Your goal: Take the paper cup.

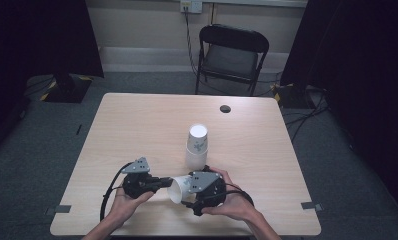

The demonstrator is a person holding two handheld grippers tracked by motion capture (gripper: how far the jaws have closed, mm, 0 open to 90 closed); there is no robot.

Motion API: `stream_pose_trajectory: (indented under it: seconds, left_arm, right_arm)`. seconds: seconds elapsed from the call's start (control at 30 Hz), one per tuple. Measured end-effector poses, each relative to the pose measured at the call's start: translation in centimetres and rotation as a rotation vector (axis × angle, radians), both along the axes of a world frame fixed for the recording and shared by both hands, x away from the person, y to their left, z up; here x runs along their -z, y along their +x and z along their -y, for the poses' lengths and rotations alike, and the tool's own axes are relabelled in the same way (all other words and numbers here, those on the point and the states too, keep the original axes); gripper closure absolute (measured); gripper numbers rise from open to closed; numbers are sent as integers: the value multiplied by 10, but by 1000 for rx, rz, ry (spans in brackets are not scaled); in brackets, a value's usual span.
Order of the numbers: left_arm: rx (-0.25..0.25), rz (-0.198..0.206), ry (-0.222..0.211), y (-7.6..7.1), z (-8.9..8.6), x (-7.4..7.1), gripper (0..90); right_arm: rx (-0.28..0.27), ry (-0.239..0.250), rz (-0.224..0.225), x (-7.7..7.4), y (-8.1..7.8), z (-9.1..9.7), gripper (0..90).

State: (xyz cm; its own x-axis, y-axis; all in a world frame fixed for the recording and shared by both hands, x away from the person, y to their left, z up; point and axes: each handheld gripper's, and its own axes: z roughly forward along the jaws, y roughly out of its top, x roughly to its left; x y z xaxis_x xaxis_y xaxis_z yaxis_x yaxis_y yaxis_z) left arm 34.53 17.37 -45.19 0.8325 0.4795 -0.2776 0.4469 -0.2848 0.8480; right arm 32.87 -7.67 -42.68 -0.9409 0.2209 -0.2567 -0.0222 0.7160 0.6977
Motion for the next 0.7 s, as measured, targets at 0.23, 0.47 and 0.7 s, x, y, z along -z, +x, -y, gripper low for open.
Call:
stream_pose_trajectory:
  seconds: [0.23, 0.47, 0.7]
  left_arm:
    - [5, -24, -49, -1, -1, -2, 890]
    - [5, -9, -49, -2, 1, -4, 890]
    - [11, -17, -50, -1, 1, -4, 890]
  right_arm:
    - [-3, -25, 11, 4, 0, -5, 156]
    - [2, -30, 19, 5, -2, -12, 154]
    - [14, -1, -2, 6, 0, -13, 156]
